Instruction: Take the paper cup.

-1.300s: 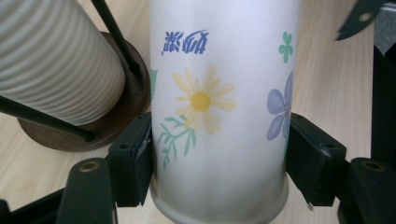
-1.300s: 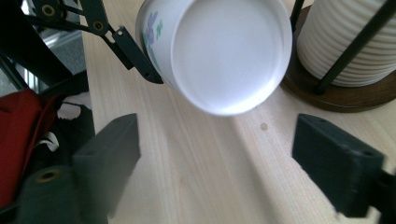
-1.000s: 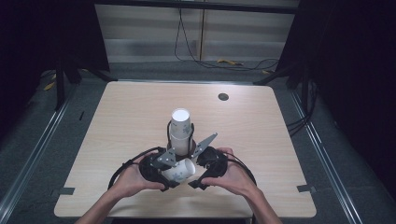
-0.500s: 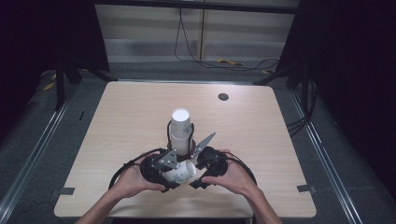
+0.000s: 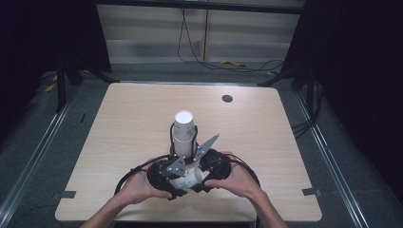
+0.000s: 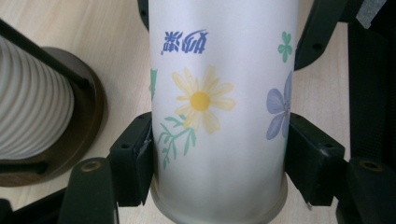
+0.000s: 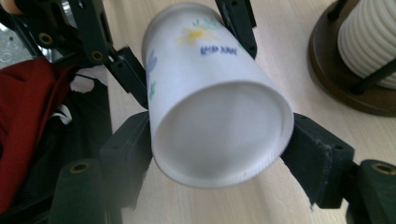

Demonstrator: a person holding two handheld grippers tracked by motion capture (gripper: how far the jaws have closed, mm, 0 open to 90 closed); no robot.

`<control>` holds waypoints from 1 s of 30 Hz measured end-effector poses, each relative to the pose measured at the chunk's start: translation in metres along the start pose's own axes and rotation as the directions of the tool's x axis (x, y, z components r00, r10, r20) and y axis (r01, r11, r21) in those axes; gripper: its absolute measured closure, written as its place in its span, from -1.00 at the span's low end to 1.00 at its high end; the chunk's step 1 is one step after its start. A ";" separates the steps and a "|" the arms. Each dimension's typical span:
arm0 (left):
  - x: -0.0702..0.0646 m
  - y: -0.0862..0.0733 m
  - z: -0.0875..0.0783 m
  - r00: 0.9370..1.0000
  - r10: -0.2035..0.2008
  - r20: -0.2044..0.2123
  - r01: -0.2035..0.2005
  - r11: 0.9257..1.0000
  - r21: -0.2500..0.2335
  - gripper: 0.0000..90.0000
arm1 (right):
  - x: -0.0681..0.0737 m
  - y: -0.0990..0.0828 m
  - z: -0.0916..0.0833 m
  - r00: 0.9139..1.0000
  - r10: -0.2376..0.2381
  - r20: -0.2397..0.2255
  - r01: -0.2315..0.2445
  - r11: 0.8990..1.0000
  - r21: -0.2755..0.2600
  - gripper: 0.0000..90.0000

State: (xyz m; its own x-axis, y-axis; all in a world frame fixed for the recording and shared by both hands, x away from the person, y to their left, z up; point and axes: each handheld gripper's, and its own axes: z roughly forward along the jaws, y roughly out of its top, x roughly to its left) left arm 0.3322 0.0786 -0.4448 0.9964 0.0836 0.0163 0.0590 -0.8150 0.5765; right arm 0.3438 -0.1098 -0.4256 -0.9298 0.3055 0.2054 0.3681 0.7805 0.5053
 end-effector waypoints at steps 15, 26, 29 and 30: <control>0.001 -0.002 0.003 0.999 0.009 0.031 -0.009 1.000 -0.004 -0.27 | 0.000 0.000 0.007 0.999 -0.009 -0.045 0.009 1.000 -0.006 -0.29; 0.001 -0.003 0.000 0.999 0.025 0.048 -0.024 0.999 -0.039 -0.32 | -0.001 -0.002 0.001 0.998 -0.005 -0.070 0.002 0.999 -0.033 -0.20; 0.003 -0.005 -0.002 0.998 0.018 0.053 -0.014 0.997 -0.074 -0.34 | -0.001 -0.003 -0.001 0.998 -0.012 -0.068 0.009 0.999 -0.051 -0.19; 0.003 -0.006 -0.003 0.998 0.021 0.052 -0.016 0.996 -0.087 -0.35 | -0.001 -0.003 -0.002 0.997 -0.012 -0.075 0.007 0.998 -0.058 -0.19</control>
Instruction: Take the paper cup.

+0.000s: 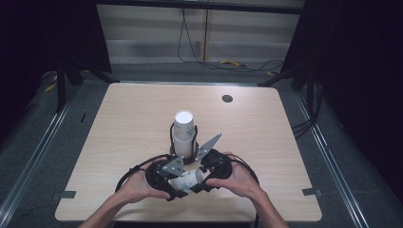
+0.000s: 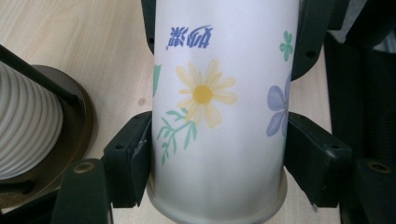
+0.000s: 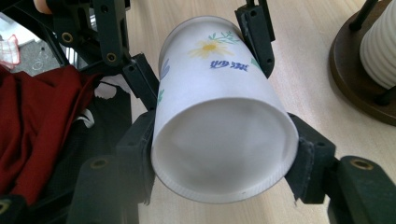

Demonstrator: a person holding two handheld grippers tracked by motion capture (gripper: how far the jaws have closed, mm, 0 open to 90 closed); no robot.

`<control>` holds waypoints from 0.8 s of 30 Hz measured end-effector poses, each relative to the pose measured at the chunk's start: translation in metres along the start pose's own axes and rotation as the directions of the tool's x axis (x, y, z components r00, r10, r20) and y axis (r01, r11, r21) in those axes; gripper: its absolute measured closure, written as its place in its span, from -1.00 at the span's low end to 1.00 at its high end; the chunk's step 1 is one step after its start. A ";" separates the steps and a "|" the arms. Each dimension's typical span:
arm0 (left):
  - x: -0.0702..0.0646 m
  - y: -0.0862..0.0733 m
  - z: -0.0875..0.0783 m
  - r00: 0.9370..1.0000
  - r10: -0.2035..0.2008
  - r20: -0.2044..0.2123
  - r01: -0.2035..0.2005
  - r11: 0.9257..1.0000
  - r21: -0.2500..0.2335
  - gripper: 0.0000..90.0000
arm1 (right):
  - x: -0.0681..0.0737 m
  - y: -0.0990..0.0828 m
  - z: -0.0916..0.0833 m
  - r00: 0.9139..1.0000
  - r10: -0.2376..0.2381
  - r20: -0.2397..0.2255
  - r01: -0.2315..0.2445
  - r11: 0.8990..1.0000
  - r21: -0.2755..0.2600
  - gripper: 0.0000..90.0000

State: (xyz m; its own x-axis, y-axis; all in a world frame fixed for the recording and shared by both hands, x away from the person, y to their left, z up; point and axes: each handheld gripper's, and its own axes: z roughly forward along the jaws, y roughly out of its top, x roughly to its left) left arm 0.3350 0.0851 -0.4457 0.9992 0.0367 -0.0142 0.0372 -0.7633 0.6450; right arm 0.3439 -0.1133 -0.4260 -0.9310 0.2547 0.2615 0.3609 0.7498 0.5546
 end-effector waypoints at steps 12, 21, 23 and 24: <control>0.005 -0.004 -0.008 0.995 -0.097 -0.022 0.096 0.993 -0.071 -0.55 | 0.000 -0.003 -0.008 0.999 0.016 0.030 -0.015 0.999 -0.035 -0.19; 0.012 -0.011 -0.018 0.986 -0.163 -0.030 0.157 0.975 -0.156 -0.64 | -0.005 -0.008 -0.014 0.998 0.042 0.052 -0.039 0.998 -0.057 -0.19; 0.012 -0.013 -0.021 0.984 -0.176 -0.039 0.167 0.970 -0.177 -0.64 | -0.006 -0.009 -0.015 0.998 0.045 0.054 -0.042 0.998 -0.055 -0.19; 0.012 -0.013 -0.023 0.983 -0.179 -0.041 0.168 0.967 -0.191 -0.64 | -0.006 -0.009 -0.015 0.997 0.046 0.055 -0.043 0.997 -0.061 -0.19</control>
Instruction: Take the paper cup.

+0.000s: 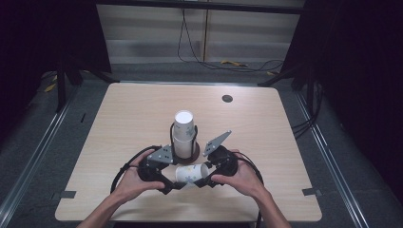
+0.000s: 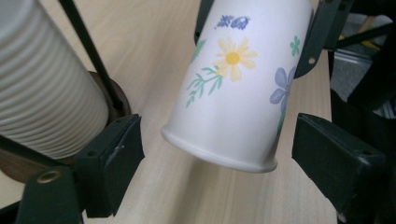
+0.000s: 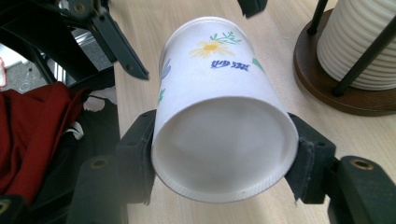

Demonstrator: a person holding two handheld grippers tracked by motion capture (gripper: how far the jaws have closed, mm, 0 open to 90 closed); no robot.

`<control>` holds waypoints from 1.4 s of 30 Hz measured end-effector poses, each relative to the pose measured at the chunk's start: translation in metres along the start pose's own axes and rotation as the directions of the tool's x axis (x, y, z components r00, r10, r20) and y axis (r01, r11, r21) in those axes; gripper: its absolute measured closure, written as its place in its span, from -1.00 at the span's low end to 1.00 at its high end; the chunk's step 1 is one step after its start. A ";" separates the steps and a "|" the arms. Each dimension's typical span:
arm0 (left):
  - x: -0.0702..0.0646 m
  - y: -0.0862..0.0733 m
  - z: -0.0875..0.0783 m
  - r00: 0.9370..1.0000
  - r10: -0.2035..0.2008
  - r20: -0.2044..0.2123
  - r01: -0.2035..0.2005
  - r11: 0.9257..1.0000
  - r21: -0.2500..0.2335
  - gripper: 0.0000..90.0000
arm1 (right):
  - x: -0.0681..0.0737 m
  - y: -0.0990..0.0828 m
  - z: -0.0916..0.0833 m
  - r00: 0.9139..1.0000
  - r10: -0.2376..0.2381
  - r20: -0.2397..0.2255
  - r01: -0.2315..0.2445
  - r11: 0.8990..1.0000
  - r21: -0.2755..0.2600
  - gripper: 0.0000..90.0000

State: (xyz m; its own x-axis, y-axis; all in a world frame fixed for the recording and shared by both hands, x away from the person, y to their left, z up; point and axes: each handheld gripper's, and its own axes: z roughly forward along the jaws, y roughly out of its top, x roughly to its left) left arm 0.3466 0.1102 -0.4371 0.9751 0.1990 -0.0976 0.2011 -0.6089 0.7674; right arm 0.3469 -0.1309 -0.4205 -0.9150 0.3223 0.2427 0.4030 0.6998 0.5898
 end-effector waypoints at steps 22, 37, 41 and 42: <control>0.012 -0.015 -0.027 0.991 -0.105 -0.083 0.090 0.982 -0.166 -0.64 | -0.006 -0.005 -0.011 0.997 0.054 0.050 -0.049 0.993 -0.106 -0.19; 0.017 -0.022 -0.033 0.989 -0.134 -0.063 0.114 0.960 -0.258 -0.65 | -0.007 -0.008 -0.012 0.996 0.079 0.045 -0.069 0.978 -0.196 -0.19; 0.018 -0.022 -0.035 0.989 -0.133 -0.071 0.109 0.957 -0.268 -0.65 | -0.007 -0.008 -0.010 0.996 0.089 0.020 -0.082 0.973 -0.215 -0.19; 0.018 -0.022 -0.035 0.989 -0.132 -0.069 0.109 0.957 -0.269 -0.65 | -0.008 -0.007 -0.010 0.996 0.091 0.009 -0.086 0.970 -0.226 -0.19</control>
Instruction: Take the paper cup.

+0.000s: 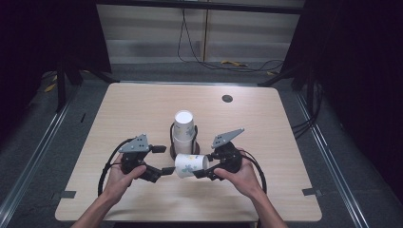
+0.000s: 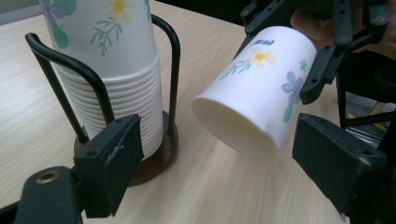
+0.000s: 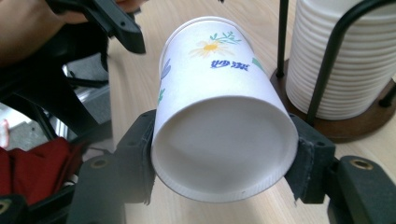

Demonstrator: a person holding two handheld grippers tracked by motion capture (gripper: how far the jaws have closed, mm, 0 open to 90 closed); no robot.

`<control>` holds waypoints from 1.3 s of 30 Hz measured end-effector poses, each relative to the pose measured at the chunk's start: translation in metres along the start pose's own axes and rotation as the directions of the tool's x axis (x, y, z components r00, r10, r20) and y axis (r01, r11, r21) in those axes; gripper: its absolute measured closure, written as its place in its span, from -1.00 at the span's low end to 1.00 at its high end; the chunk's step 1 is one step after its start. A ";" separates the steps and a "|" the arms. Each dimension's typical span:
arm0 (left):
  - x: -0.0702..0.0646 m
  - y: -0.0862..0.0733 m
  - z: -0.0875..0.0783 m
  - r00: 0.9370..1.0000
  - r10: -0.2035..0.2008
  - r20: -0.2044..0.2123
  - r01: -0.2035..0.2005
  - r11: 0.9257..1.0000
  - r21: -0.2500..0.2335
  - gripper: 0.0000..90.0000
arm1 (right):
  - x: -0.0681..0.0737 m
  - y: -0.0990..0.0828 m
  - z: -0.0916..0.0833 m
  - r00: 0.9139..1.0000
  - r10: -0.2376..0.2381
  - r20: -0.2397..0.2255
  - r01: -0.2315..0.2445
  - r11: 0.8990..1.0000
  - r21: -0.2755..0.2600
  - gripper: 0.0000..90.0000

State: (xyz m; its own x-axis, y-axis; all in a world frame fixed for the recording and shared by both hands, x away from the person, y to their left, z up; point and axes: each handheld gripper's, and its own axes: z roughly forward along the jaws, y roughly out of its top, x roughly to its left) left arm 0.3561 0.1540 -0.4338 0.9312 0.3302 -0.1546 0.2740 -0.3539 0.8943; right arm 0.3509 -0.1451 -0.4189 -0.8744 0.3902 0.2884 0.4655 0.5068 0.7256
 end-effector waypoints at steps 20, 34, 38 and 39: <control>-0.005 0.003 -0.003 0.999 0.000 0.037 0.003 0.998 -0.068 -0.64 | -0.005 0.000 -0.007 0.999 0.030 -0.031 -0.034 0.991 -0.127 -0.18; -0.008 0.006 -0.003 0.997 0.003 0.081 0.006 0.994 -0.109 -0.65 | 0.000 0.003 -0.008 0.998 0.014 -0.063 -0.025 0.984 -0.175 -0.17; -0.009 0.006 -0.002 0.996 0.003 0.089 0.007 0.994 -0.113 -0.65 | 0.001 0.004 -0.008 0.997 0.006 -0.079 -0.021 0.981 -0.193 -0.17; -0.010 0.006 -0.002 0.996 0.002 0.089 0.009 0.993 -0.119 -0.65 | 0.002 0.004 -0.008 0.997 0.005 -0.082 -0.021 0.980 -0.198 -0.17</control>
State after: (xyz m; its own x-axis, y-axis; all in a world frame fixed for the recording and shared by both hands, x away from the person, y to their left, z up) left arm 0.3485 0.1501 -0.4260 0.9493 0.2505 -0.1899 0.2518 -0.2442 0.9365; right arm 0.3500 -0.1483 -0.4104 -0.8806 0.3278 0.3422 0.4473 0.3367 0.8286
